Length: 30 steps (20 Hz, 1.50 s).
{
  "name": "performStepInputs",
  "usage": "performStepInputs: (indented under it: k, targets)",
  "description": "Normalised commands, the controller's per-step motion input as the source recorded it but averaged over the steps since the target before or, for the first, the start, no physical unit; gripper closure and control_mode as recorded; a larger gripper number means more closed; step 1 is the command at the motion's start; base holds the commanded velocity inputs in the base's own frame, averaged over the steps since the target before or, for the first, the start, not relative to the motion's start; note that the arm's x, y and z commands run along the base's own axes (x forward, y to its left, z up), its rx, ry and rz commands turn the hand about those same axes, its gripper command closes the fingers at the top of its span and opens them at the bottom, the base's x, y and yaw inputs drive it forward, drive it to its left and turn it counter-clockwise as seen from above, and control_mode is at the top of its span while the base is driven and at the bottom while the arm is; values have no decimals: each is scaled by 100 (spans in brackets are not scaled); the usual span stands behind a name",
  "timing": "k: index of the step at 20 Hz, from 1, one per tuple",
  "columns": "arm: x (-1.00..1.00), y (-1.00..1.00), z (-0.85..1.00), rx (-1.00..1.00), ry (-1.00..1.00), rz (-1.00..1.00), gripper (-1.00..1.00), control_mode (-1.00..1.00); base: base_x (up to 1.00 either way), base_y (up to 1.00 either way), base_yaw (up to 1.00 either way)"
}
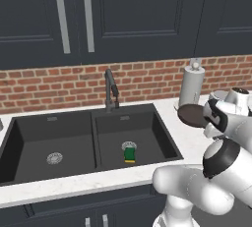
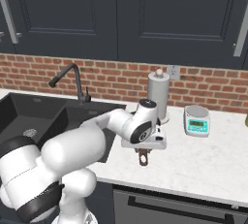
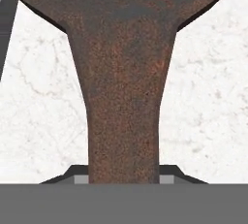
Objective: Pick the pan and sponge and place them into the sink. Then turn on the water.
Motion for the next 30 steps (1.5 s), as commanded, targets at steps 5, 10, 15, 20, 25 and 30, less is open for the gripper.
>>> performStepInputs:
  k: [5,10,15,20,25,30]
  targets:
    - [0,51,0,0,0,5,100,-100,0,0,0]
    - [0,44,0,5,0,6,100,-100,0,0,0]
    - [0,46,0,6,0,6,100,-100,0,0,0]
    - [9,47,5,5,0,3,100,-100,0,0,0]
    - [29,47,6,1,0,5,100,-100,0,0,0]
    - [45,61,0,0,0,3,100,-100,0,0,0]
